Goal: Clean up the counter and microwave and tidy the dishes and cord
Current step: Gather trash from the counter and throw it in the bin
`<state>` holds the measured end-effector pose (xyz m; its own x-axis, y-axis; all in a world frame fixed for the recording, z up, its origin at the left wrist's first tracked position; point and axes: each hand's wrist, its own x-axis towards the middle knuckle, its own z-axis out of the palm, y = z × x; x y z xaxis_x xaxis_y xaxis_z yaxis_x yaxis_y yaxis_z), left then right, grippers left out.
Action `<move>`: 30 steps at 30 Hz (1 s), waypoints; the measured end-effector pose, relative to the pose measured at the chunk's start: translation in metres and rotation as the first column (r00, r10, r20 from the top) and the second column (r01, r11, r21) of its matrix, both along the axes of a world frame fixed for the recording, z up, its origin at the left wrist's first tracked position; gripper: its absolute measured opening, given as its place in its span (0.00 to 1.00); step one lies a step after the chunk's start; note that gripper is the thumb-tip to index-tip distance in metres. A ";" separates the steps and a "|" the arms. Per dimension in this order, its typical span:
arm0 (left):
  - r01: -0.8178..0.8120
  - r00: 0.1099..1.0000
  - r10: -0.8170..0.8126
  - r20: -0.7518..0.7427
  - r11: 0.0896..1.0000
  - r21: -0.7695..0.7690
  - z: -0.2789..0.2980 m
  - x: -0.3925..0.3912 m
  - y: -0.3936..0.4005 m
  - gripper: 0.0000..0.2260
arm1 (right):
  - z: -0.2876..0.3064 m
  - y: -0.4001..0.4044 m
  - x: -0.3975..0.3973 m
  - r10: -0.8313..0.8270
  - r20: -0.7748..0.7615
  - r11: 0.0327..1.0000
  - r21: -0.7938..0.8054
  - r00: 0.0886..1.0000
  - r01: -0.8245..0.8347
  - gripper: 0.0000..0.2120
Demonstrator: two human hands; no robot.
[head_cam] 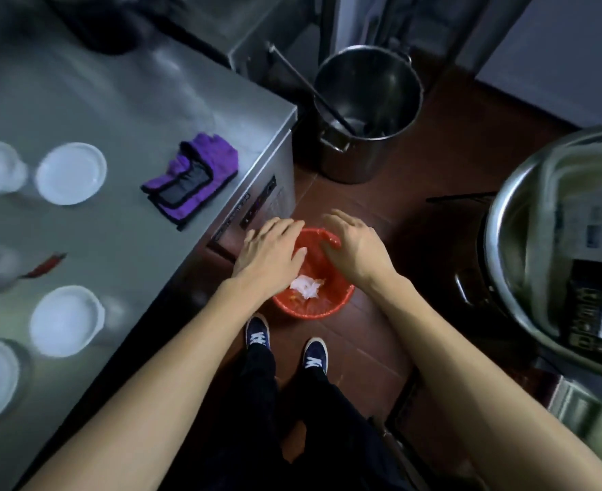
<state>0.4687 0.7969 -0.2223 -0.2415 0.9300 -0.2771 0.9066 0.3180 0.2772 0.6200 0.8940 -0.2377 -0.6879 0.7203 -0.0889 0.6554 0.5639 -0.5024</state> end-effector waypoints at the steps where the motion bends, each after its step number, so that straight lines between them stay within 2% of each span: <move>1: -0.027 1.000 0.027 -0.014 0.999 0.024 0.011 -0.003 -0.006 0.24 | 0.011 -0.001 -0.005 0.031 -0.029 0.999 0.012 0.999 -0.031 0.19; 7: -0.232 0.970 0.238 -0.041 0.965 0.126 0.053 -0.040 -0.053 0.24 | 0.059 -0.016 -0.058 0.201 -0.110 0.979 0.049 0.973 -0.197 0.19; 14: -0.464 0.877 0.477 -0.057 0.871 0.160 0.079 -0.074 -0.135 0.22 | 0.090 -0.072 -0.130 0.422 -0.143 0.906 0.061 0.895 -0.418 0.20; 18: -0.574 0.807 0.589 -0.043 0.800 0.176 0.086 -0.092 -0.197 0.21 | 0.096 -0.122 -0.169 0.523 -0.131 0.850 0.020 0.842 -0.526 0.21; 22: -0.646 0.744 0.667 -0.041 0.734 0.209 0.090 -0.109 -0.269 0.19 | 0.101 -0.185 -0.206 0.634 -0.107 0.773 0.046 0.766 -0.633 0.21; 30: -0.732 0.640 0.768 -0.033 0.622 0.276 0.096 -0.141 -0.414 0.19 | 0.116 -0.323 -0.263 0.737 -0.101 0.674 0.036 0.669 -0.737 0.20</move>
<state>0.3274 0.3829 -0.1263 -0.9001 0.4358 -0.0017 0.4117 0.8517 0.3242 0.3572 0.5714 -0.1216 -0.9997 -0.0254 0.0073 -0.0253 0.8380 -0.5450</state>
